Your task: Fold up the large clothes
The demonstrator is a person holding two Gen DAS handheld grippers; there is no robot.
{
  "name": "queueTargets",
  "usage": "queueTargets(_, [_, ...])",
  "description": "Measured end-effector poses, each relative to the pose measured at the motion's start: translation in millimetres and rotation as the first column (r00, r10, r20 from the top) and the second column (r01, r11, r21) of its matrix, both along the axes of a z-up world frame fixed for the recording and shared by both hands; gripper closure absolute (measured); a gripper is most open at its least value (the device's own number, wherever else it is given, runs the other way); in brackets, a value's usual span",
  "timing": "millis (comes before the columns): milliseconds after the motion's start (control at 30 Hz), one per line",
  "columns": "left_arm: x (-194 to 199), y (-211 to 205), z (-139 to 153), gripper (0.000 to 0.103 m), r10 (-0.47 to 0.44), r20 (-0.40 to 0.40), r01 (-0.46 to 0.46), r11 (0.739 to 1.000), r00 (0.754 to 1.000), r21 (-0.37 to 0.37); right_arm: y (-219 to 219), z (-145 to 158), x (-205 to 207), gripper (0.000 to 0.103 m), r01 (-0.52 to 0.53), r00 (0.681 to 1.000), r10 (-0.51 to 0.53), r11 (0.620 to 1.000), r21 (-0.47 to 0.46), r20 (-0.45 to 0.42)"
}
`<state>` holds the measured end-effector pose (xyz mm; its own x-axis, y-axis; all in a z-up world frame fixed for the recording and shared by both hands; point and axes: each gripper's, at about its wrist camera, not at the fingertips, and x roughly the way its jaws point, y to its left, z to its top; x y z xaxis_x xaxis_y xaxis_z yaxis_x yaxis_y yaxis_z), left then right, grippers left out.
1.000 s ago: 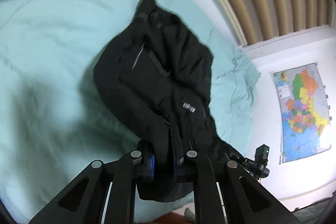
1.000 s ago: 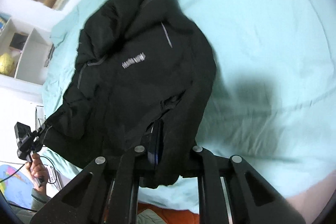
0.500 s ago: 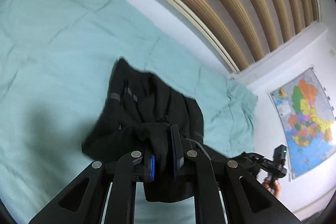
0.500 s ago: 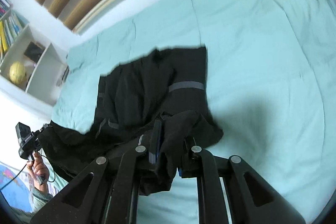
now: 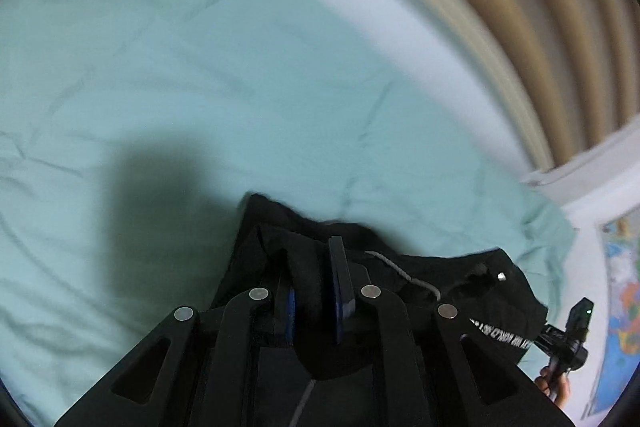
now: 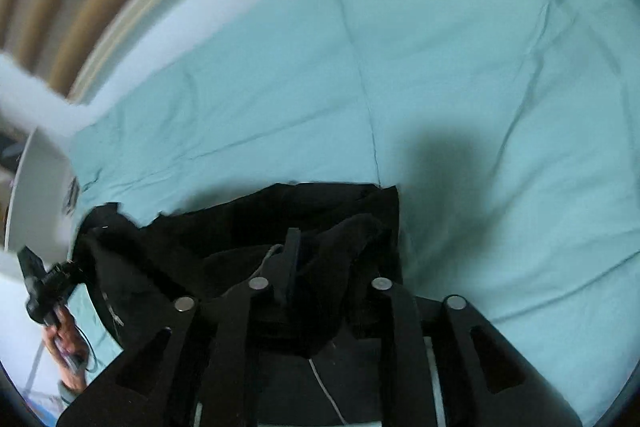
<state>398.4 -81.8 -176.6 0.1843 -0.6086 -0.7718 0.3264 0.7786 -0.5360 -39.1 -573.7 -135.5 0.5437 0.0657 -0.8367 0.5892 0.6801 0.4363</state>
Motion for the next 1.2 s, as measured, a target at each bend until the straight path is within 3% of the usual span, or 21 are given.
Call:
queueTargets(67, [12,-13,-39,0.088,-0.007,-0.065,0.011,0.998,0.998,0.056,-9,-29,14,0.079,0.012,0.999,-0.01,0.999,0.04,-0.035])
queueTargets(167, [17,-19,-76,0.087,-0.013,-0.122,0.019,0.999,0.992,0.047,-12,-70,34,0.078,0.007,0.996,-0.001,0.997,0.076,-0.087])
queueTargets(333, [25,-18,-83,0.087,-0.052,-0.145,0.055,0.998,0.988,0.018,-15,-94,41,0.077,0.006,0.994,0.005,0.995,0.099,-0.105])
queueTargets(433, [29,-13,-72,0.085,-0.078,-0.166,0.08,0.997,0.983,0.009,-19,-86,35,0.074,0.005,0.996,0.006,0.993,0.12,-0.093])
queueTargets(500, [20,-9,-52,0.081,-0.117,-0.138,0.117,0.993,0.984,-0.003,-20,-71,26,0.068,0.002,0.997,0.008,0.993,0.119,-0.081])
queueTargets(533, [16,-5,-42,0.077,-0.139,-0.121,0.139,0.99,0.983,-0.01,-19,-63,21,0.061,-0.001,0.998,0.009,0.992,0.122,-0.066])
queueTargets(567, [11,0,-31,0.063,-0.167,-0.108,0.165,0.986,0.98,-0.021,-18,-52,14,0.051,-0.005,0.999,0.01,0.992,0.13,-0.044])
queueTargets(600, [6,6,-21,0.053,-0.189,-0.104,0.186,0.982,0.976,-0.037,-17,-40,5,0.049,-0.002,1.0,0.006,0.992,0.127,-0.027])
queueTargets(633, [2,13,-11,0.034,-0.202,-0.104,0.197,0.979,0.974,-0.059,-13,-30,1,0.047,-0.001,1.0,0.003,0.992,0.123,-0.015])
queueTargets(667, [-3,24,1,0.031,-0.216,-0.101,0.208,0.974,0.971,-0.088,-12,-17,-8,0.045,-0.009,1.0,0.009,0.992,0.124,0.006])
queueTargets(767, [-14,52,28,0.03,-0.227,-0.071,0.217,0.968,0.971,-0.126,-5,15,-36,0.03,-0.014,0.998,0.009,0.996,0.091,0.055])
queueTargets(867, [-19,65,42,0.03,-0.19,0.002,0.189,0.98,0.982,-0.06,6,36,-50,0.015,-0.017,0.998,0.018,1.0,-0.022,0.068])
queueTargets(900, [-18,64,41,0.03,-0.172,0.014,0.173,0.984,0.985,-0.039,9,38,-50,0.014,-0.022,0.998,0.026,0.998,-0.056,0.06])
queueTargets(1067, [2,42,10,0.03,-0.114,0.038,0.112,0.992,0.993,0.05,10,18,-31,0.014,-0.056,0.997,0.063,0.988,-0.142,0.045])
queueTargets(1200, [22,29,-20,0.03,-0.134,0.034,0.131,0.987,0.99,0.088,1,-18,-9,0.014,-0.151,0.989,0.147,0.96,-0.234,-0.032])
